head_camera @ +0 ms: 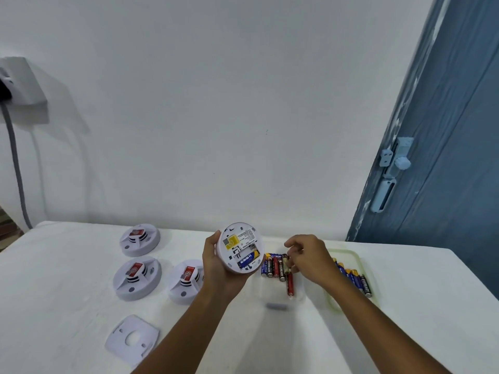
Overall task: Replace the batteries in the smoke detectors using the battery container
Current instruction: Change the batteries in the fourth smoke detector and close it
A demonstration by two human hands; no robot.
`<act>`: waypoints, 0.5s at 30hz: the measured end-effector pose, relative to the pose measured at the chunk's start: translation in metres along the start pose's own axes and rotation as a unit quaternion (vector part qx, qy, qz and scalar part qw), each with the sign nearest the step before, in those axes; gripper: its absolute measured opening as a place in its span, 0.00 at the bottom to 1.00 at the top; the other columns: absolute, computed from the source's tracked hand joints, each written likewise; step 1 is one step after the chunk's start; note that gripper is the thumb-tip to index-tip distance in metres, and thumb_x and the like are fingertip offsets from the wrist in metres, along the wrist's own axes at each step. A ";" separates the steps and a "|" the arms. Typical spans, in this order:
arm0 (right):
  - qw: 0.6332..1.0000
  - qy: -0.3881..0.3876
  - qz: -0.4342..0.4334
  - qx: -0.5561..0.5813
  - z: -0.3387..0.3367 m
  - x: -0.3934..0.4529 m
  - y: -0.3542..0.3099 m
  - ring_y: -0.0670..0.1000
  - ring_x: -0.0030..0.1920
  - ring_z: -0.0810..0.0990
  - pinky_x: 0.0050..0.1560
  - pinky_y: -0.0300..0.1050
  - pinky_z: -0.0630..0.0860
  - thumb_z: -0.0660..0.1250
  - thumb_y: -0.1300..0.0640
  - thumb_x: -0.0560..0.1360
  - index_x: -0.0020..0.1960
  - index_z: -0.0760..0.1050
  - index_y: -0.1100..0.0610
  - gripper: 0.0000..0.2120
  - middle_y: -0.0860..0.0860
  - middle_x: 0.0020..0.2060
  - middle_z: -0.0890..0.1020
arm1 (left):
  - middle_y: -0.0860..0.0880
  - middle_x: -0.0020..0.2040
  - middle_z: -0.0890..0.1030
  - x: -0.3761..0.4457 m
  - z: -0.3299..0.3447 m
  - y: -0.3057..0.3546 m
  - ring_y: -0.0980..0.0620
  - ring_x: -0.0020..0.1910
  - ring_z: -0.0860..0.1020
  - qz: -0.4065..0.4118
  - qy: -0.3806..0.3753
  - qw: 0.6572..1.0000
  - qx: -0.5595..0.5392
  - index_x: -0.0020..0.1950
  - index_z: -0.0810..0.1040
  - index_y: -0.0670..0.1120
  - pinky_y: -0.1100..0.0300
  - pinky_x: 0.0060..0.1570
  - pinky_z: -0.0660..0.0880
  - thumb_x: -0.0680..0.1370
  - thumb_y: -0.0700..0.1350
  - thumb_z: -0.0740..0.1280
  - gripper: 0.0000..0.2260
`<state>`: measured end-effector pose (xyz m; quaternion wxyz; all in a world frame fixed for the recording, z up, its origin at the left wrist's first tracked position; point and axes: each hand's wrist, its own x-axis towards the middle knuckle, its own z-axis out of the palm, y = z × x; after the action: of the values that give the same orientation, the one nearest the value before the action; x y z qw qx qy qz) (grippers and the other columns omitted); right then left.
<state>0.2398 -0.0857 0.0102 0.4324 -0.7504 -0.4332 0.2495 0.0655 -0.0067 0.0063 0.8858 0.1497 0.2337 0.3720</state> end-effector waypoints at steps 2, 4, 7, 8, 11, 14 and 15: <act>0.995 -0.007 -0.028 -0.094 0.004 0.002 -0.002 0.52 0.38 0.80 0.39 0.41 0.76 0.59 0.69 0.76 0.51 0.80 0.61 0.12 0.55 0.42 0.81 | 0.39 0.62 0.78 0.002 -0.001 -0.002 0.37 0.61 0.74 0.000 0.005 1.000 0.001 0.66 0.75 0.46 0.39 0.64 0.67 0.75 0.58 0.59 0.24; 0.982 -0.037 -0.061 -0.173 0.010 0.003 -0.007 0.51 0.42 0.80 0.42 0.39 0.74 0.60 0.68 0.74 0.51 0.81 0.60 0.13 0.55 0.45 0.82 | 0.40 0.61 0.79 0.003 -0.001 -0.004 0.38 0.60 0.74 0.003 0.009 1.000 -0.005 0.64 0.76 0.46 0.39 0.63 0.68 0.75 0.58 0.59 0.23; 0.962 -0.111 -0.085 -0.232 0.029 0.003 -0.013 0.57 0.44 0.80 0.40 0.44 0.73 0.60 0.68 0.69 0.47 0.80 0.61 0.12 0.57 0.44 0.82 | 0.40 0.59 0.80 0.004 -0.003 -0.006 0.38 0.60 0.75 0.011 0.018 1.000 -0.018 0.61 0.78 0.46 0.41 0.60 0.69 0.74 0.58 0.61 0.22; 0.959 -0.124 -0.085 -0.242 0.036 0.004 -0.012 0.58 0.45 0.80 0.39 0.46 0.73 0.61 0.68 0.69 0.46 0.79 0.61 0.10 0.58 0.44 0.82 | 0.40 0.59 0.80 0.004 -0.003 -0.007 0.38 0.60 0.75 0.015 0.021 0.999 -0.024 0.60 0.79 0.47 0.41 0.60 0.70 0.74 0.57 0.62 0.21; 0.942 -0.119 -0.085 -0.303 0.052 0.007 -0.006 0.57 0.52 0.77 0.40 0.43 0.68 0.63 0.65 0.72 0.50 0.78 0.60 0.09 0.59 0.48 0.81 | 0.41 0.57 0.80 0.001 -0.004 -0.007 0.38 0.59 0.75 0.024 0.025 0.999 -0.034 0.60 0.79 0.47 0.42 0.57 0.71 0.74 0.57 0.62 0.20; 0.914 -0.108 -0.108 -0.375 0.055 0.008 -0.002 0.57 0.56 0.74 0.43 0.43 0.67 0.61 0.62 0.76 0.56 0.77 0.59 0.10 0.58 0.52 0.79 | 0.40 0.57 0.80 -0.001 -0.004 -0.007 0.38 0.57 0.76 0.021 0.025 0.999 -0.039 0.61 0.78 0.47 0.42 0.54 0.73 0.74 0.57 0.62 0.21; 0.909 -0.105 -0.115 -0.387 0.056 0.009 -0.001 0.57 0.56 0.75 0.43 0.43 0.67 0.61 0.60 0.77 0.56 0.76 0.58 0.10 0.58 0.52 0.79 | 0.40 0.56 0.81 -0.001 -0.004 -0.006 0.38 0.57 0.76 0.020 0.025 0.999 -0.039 0.60 0.79 0.46 0.42 0.53 0.73 0.74 0.57 0.62 0.21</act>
<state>0.2021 -0.0540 -0.0168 0.0858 -0.7730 -0.6223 0.0882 0.0665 -0.0112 0.0005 0.8773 0.1098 0.2381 0.4020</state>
